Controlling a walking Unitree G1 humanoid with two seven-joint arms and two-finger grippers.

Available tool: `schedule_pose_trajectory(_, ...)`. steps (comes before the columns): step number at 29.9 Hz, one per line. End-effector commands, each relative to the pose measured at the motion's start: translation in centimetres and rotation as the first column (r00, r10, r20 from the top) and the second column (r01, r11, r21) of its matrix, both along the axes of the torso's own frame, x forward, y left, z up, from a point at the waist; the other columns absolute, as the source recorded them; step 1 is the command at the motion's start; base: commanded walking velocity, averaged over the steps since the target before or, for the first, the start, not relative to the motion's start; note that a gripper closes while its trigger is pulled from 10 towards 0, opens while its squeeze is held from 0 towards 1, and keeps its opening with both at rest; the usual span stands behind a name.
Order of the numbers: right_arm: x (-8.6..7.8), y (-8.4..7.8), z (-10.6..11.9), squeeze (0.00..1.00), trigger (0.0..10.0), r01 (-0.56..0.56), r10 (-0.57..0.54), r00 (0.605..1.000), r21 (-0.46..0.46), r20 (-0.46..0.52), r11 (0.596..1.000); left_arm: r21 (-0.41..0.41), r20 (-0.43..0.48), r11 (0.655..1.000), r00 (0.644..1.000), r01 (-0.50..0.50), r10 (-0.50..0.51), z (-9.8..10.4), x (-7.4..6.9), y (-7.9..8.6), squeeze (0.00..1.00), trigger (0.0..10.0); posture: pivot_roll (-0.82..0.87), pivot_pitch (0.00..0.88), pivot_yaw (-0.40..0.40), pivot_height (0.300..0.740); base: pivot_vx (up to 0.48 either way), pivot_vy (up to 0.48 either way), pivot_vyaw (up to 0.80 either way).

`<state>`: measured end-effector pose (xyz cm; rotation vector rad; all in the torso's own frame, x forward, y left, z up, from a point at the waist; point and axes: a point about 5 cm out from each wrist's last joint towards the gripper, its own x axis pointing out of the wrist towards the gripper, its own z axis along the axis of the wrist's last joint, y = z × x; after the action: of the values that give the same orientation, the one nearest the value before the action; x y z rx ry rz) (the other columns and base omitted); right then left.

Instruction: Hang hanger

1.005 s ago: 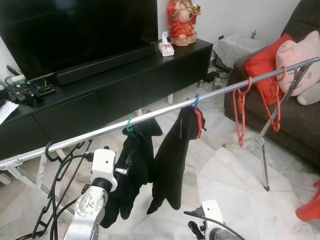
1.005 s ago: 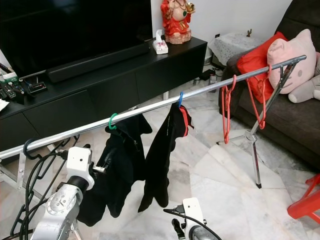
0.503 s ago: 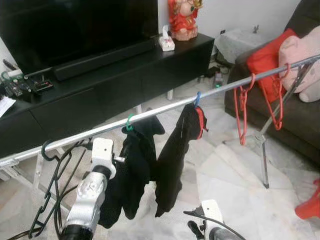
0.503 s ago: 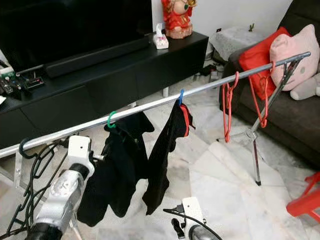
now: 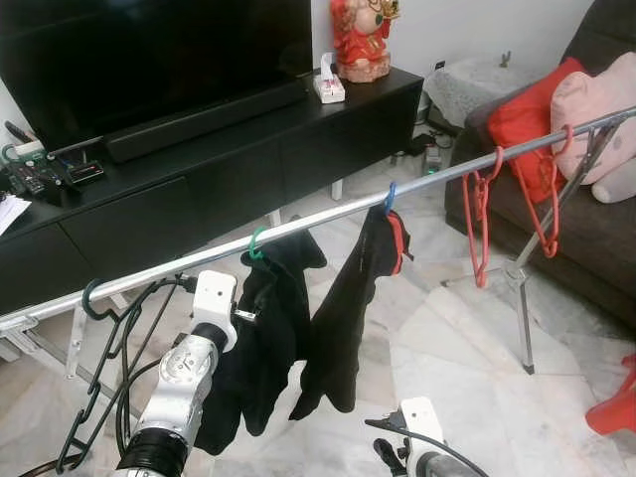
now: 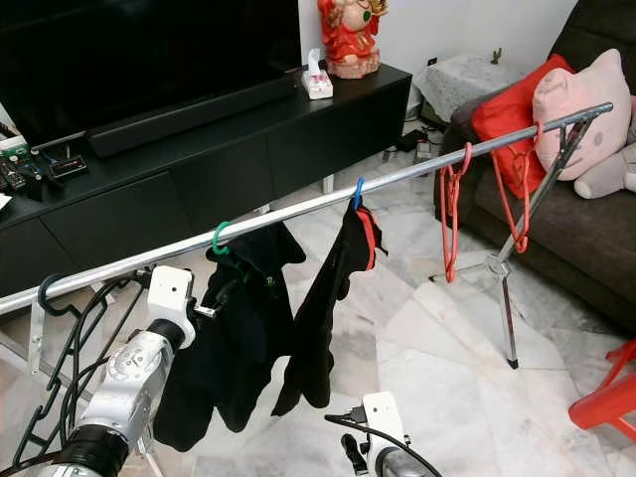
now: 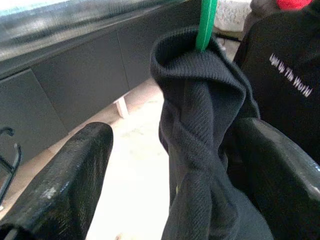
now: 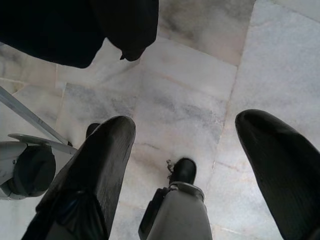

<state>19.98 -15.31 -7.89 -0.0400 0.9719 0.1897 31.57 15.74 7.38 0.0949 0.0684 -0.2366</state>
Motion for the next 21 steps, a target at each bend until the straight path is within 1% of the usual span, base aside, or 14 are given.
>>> schedule_pose_trajectory(1, -0.2, 0.0, -0.1, 0.0, 10.0, 0.0, 0.0, 1.0, -0.002, -0.012, 1.0, 0.017, -0.012, 1.0, 1.0, 0.006, -0.006, -0.3, 0.1, -0.1, 0.0, 10.0, -0.08, 0.0, 0.04, 0.732, 0.0, 0.0, 0.0)
schedule_pose_trajectory(10, -0.3, -0.1, -0.2, 0.0, 10.0, 0.003, -0.003, 1.0, -0.005, -0.015, 1.0, 0.004, -0.024, 1.0, 1.0, 0.008, -0.008, -0.6, 0.6, -0.6, 0.0, 10.0, -0.09, 0.0, 0.042, 0.732, 0.0, 0.0, 0.0)
schedule_pose_trajectory(13, -0.3, -0.1, -0.2, 0.0, 10.0, 0.01, -0.01, 1.0, -0.005, -0.015, 1.0, 0.003, -0.024, 1.0, 1.0, 0.012, -0.012, -0.4, 1.2, -0.9, 0.0, 10.0, -0.09, 0.0, 0.044, 0.732, 0.0, 0.0, 0.0)
schedule_pose_trajectory(14, -0.3, -0.1, -0.2, 0.0, 10.0, 0.01, -0.01, 1.0, -0.005, -0.015, 1.0, 0.003, -0.024, 1.0, 1.0, 0.012, -0.012, -0.4, 1.2, -0.9, 0.0, 10.0, -0.09, 0.0, 0.044, 0.732, 0.0, 0.0, 0.0)
schedule_pose_trajectory(19, -0.3, -0.1, -0.2, 0.0, 10.0, 0.015, -0.016, 1.0, -0.005, -0.015, 1.0, 0.03, -0.026, 0.999, 1.0, 0.016, -0.015, -0.2, 1.7, -1.2, 0.0, 10.0, -0.11, 0.0, 0.056, 0.732, 0.0, 0.0, 0.0)
schedule_pose_trajectory(20, -0.3, -0.1, -0.2, 0.0, 10.0, 0.016, -0.016, 1.0, -0.005, -0.015, 1.0, 0.042, -0.03, 0.999, 0.999, 0.016, -0.015, -0.2, 1.8, -1.2, 0.0, 9.7, -0.12, 0.0, 0.057, 0.732, 0.0, 0.0, 0.0)
schedule_pose_trajectory(21, -0.3, -0.1, -0.2, 0.0, 10.0, 0.018, -0.018, 1.0, -0.005, -0.016, 1.0, 0.049, -0.031, 0.999, 0.999, 0.016, -0.015, -0.2, 1.9, -1.2, 0.0, 4.5, -0.12, 0.0, 0.057, 0.732, 0.0, 0.0, 0.0)
